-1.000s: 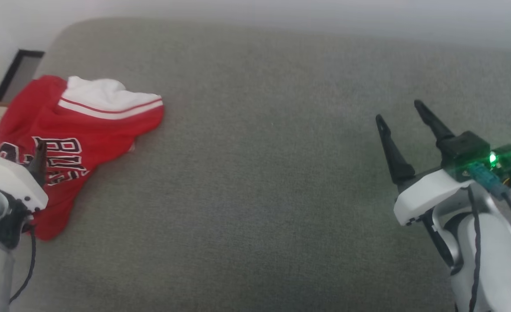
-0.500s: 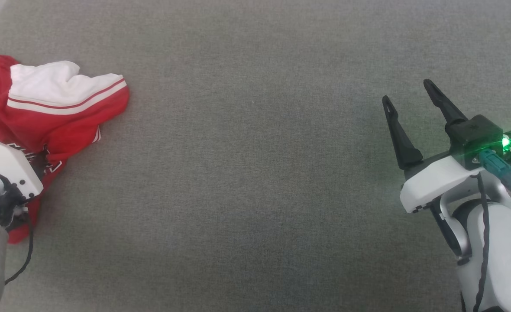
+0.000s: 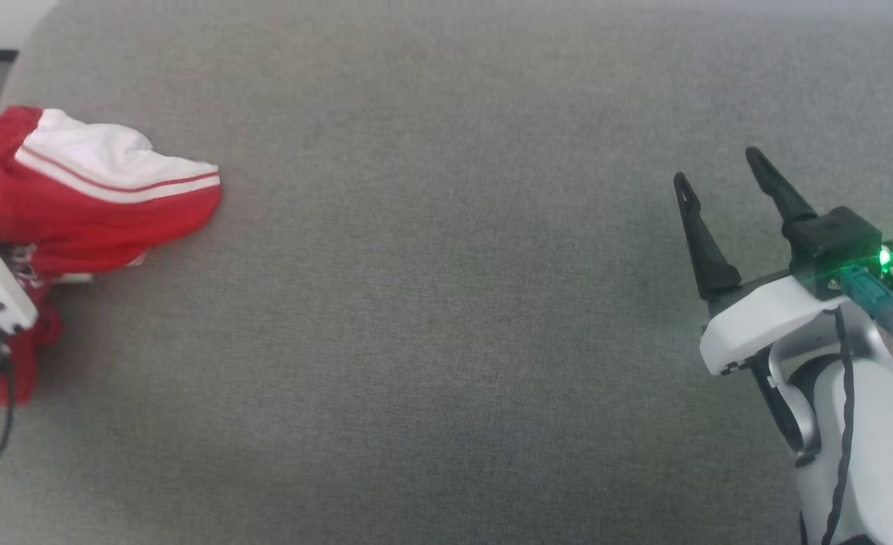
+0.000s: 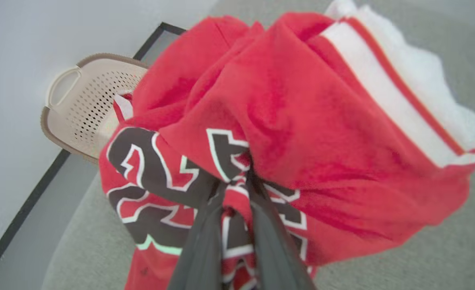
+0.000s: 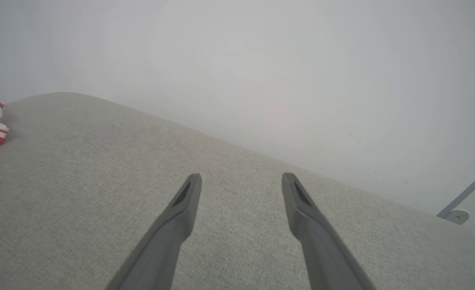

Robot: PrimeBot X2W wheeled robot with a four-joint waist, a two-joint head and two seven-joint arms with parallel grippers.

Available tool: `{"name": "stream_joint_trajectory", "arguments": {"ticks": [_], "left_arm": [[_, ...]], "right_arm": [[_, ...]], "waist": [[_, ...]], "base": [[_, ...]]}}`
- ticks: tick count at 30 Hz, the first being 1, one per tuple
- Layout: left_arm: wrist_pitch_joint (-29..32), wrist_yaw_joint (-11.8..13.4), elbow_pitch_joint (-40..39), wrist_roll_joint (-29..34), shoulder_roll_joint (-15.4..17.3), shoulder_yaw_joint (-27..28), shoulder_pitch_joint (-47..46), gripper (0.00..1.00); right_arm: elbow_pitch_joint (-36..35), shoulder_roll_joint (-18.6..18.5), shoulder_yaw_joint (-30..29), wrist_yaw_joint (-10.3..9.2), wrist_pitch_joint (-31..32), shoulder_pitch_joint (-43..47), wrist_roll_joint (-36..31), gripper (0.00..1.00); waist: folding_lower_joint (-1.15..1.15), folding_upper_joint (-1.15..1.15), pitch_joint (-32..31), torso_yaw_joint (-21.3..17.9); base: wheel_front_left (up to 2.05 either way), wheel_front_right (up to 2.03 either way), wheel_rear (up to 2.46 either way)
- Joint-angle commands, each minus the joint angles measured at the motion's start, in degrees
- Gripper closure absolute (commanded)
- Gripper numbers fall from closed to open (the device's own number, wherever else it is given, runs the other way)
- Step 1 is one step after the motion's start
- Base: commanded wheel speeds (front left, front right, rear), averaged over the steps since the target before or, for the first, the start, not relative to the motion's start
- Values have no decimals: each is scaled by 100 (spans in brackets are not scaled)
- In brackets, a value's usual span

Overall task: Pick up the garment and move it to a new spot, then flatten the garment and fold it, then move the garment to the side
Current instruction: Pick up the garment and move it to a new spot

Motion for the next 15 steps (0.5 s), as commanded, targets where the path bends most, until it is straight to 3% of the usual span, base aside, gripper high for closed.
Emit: {"name": "stream_joint_trajectory", "arguments": {"ticks": [1, 10, 15], "left_arm": [[-182, -27, -80, 59, 87, -32, -104, 100], [-842, -33, -834, 20, 531, -373, -203, 100], [-898, -35, -1430, -71, 857, -622, -255, 100]], "right_arm": [[59, 34, -35, -2, -69, 78, 33, 0], [362, 198, -134, -2, -298, 270, 87, 0], [509, 281, -214, -2, -422, 375, 112, 0]], "waist": [[0, 0, -192, 31], [0, 0, -789, 49], [0, 0, -1092, 35]], "base": [[0, 0, 0], [0, 0, 0], [0, 0, 0]]}}
